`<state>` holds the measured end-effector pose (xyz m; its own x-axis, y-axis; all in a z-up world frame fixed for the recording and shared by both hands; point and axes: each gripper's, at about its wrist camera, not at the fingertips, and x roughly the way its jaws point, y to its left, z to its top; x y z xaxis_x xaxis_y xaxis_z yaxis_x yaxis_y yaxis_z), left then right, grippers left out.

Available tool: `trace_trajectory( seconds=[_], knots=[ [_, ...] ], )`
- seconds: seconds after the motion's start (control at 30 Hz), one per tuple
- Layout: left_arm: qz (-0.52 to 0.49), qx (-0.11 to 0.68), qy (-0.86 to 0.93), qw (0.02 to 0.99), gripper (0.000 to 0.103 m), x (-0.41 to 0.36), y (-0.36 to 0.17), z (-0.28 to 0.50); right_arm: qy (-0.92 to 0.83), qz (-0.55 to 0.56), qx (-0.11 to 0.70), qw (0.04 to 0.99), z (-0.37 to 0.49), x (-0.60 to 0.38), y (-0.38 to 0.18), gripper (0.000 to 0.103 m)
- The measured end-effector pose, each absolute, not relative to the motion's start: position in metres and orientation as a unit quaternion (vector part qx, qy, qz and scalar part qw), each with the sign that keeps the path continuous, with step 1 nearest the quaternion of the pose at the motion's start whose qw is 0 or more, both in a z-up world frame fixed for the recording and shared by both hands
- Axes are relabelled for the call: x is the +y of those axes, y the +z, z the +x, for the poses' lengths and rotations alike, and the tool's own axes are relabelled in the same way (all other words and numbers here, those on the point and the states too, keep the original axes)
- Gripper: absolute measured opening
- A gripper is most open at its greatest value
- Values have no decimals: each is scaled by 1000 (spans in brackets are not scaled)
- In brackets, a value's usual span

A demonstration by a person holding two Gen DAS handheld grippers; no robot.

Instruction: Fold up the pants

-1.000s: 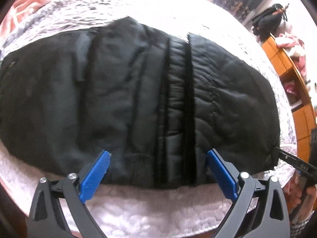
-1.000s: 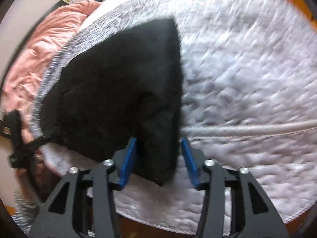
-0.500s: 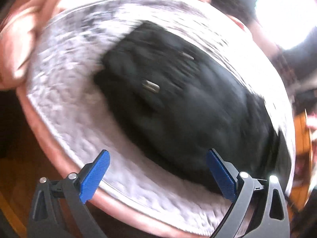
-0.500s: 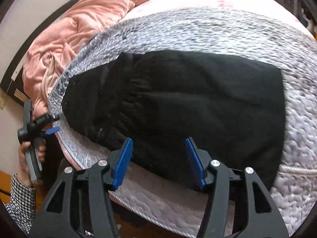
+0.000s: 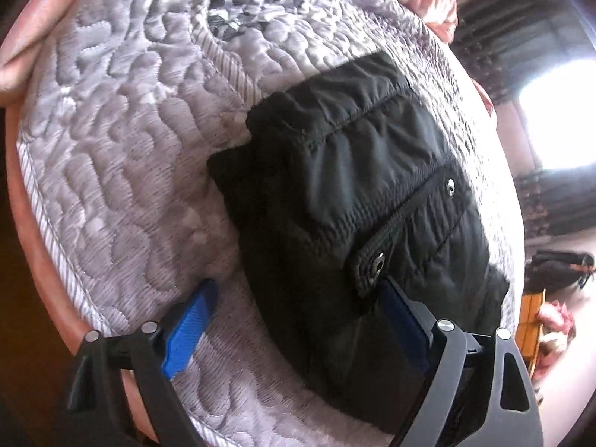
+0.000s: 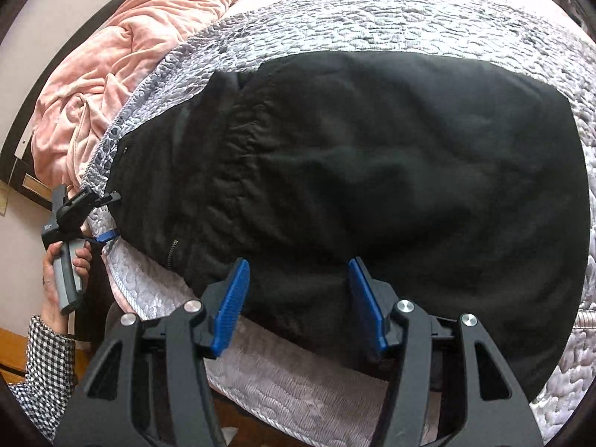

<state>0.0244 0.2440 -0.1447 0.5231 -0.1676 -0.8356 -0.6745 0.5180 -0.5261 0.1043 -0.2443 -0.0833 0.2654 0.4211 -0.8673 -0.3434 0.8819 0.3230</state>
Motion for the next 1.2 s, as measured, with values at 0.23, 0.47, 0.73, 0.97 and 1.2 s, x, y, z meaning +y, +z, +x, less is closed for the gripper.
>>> trace_trajectory(
  seconds=[0.23,0.47,0.73,0.97,1.2],
  knots=[
    [-484,423,115,757,59,245,-136,28,244,35,557,793,104,-244,-88,58],
    [-511,418,104,744,67,260,-155,38,246,39,557,792,106,-246,-89,58],
    [-523,372,81,762,25,258,-130,26,249,47,559,789,106,-248,-91,62],
    [-523,323,41,787,18,238,-89,29,249,64,562,786,104,-253,-90,64],
    [-460,299,-14,836,18,188,-28,43,240,82,543,801,98,-267,-74,64]
  ],
)
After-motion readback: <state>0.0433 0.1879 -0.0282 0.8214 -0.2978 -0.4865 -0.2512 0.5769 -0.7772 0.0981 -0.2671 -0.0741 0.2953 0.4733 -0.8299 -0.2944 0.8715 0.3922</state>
